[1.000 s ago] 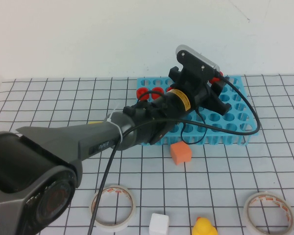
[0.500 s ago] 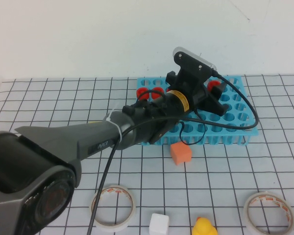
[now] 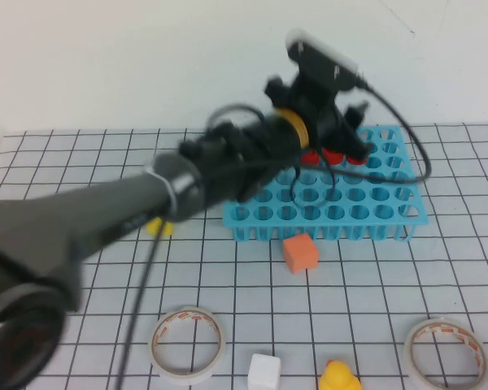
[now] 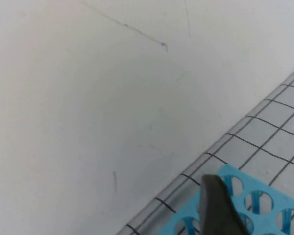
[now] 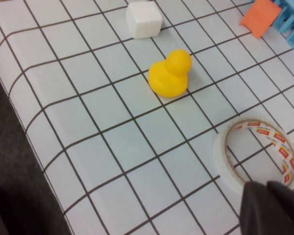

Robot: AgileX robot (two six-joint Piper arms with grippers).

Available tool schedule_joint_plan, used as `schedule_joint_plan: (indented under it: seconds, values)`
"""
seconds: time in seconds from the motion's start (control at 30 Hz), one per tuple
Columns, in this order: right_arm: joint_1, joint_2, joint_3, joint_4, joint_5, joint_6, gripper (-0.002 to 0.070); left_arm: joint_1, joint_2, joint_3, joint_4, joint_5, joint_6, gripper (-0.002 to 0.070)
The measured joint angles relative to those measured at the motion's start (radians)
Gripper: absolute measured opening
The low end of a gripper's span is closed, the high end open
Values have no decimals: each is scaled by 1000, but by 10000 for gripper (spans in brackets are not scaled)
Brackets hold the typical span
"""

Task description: Place the test tubes

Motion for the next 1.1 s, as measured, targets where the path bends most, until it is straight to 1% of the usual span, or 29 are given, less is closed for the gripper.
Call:
schedule_joint_plan:
  seconds: [0.07,0.2,0.23,0.3,0.43,0.57,0.63,0.8,0.9,1.1]
  values:
    - [0,0,0,0,0,0,0,0,-61,0,0,72,26,285]
    - [0,0,0,0,0,0,0,0,-201,0,0,232,48,90]
    - [0,0,0,0,0,0,0,0,-235,0,0,272,48,59]
    - [0,0,0,2,0,0,0,0,-296,0,6,340,50,27]
    - [0,0,0,2,0,0,0,0,-425,0,43,460,54,6]
    - [0,0,0,2,0,0,0,0,-576,63,126,511,55,2]
    - [0,0,0,2,0,0,0,0,-666,129,161,518,36,1]
    - [0,0,0,2,0,0,0,2,-889,366,222,518,-24,0]
    - [0,0,0,2,0,0,0,2,-1030,556,238,503,-61,0]
    - [0,0,0,8,0,0,0,2,-1259,879,244,398,-110,0]
